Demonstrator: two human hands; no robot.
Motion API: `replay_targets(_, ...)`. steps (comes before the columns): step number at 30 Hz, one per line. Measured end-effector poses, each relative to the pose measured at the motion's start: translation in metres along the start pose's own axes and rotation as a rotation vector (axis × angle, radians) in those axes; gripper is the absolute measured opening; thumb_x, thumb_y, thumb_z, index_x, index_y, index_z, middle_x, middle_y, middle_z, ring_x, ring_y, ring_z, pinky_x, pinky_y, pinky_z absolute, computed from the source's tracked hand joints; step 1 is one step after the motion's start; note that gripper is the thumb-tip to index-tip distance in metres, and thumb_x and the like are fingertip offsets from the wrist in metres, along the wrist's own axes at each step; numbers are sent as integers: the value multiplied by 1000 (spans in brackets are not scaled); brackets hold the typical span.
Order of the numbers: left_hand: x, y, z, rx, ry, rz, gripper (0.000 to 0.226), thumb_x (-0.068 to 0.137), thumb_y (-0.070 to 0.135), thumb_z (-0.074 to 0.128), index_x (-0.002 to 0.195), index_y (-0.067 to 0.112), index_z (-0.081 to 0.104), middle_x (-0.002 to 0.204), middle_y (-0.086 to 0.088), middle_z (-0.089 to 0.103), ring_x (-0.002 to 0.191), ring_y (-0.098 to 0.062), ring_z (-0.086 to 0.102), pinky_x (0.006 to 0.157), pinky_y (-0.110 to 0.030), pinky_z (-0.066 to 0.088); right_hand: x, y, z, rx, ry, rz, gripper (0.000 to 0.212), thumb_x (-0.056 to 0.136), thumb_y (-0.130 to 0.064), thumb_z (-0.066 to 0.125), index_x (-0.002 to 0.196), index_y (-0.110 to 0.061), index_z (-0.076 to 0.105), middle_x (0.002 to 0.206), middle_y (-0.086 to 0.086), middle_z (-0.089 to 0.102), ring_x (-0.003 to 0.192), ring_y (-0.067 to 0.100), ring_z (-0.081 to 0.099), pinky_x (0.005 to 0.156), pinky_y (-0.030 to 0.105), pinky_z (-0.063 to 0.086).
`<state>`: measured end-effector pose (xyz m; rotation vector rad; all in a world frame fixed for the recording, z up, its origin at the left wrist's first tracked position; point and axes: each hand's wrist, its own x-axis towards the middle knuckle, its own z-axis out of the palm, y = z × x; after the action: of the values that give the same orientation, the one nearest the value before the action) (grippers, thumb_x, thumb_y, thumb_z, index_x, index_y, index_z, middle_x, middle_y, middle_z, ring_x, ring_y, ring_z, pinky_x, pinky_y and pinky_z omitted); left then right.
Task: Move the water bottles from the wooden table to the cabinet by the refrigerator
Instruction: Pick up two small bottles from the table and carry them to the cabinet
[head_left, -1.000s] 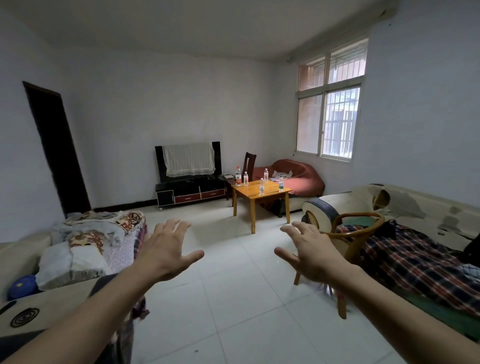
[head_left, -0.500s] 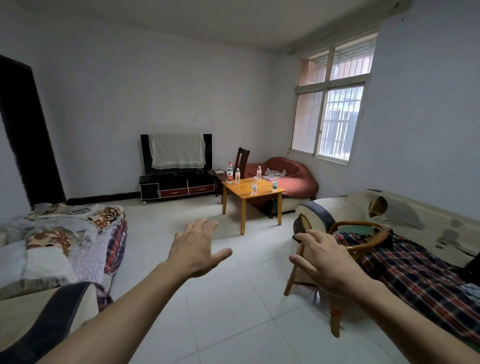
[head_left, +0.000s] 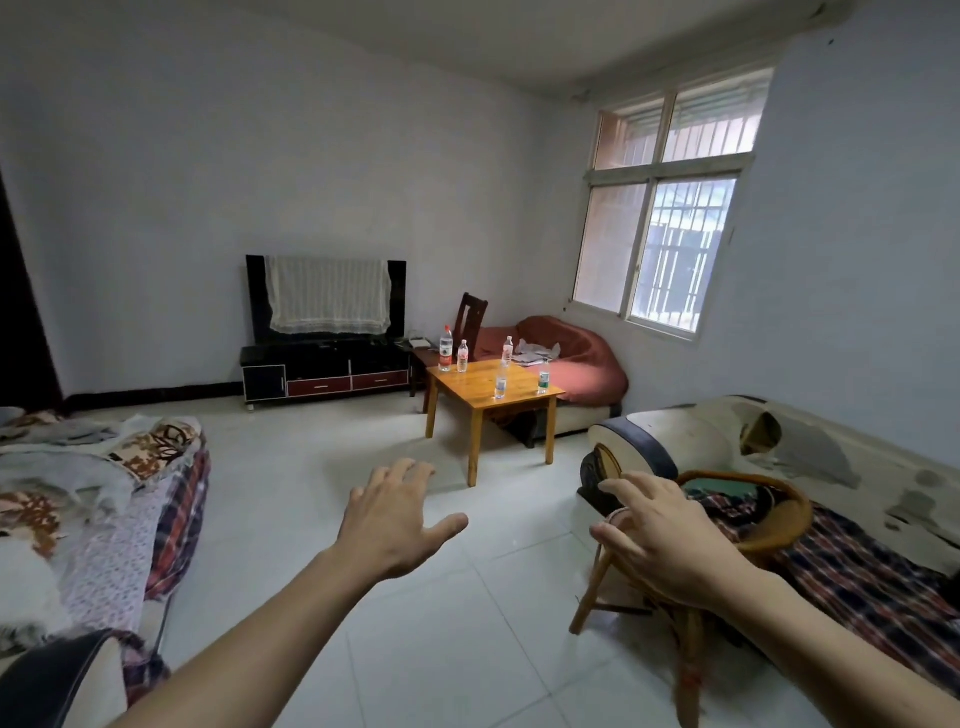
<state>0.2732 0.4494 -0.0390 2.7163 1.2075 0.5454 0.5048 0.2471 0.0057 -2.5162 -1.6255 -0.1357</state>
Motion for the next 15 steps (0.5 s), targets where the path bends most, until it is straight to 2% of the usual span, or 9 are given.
replay_targets(7, 104, -27, 23, 3, 26, 7, 81, 82, 78, 44, 147, 30, 35, 149, 7, 39, 135, -19, 38, 106, -41, 38, 109, 15, 25, 70, 43, 3, 64, 94, -65, 38, 150, -35, 31, 158, -3, 30, 146, 17, 25, 114, 43, 34)
replay_targets(15, 260, -16, 70, 133, 2, 104, 83, 83, 79, 40, 149, 29, 33, 154, 4, 35, 139, -19, 33, 109, -41, 35, 253, 87, 67, 103, 88, 51, 62, 95, -65, 36, 149, -33, 31, 157, -3, 31, 145, 17, 27, 112, 42, 35)
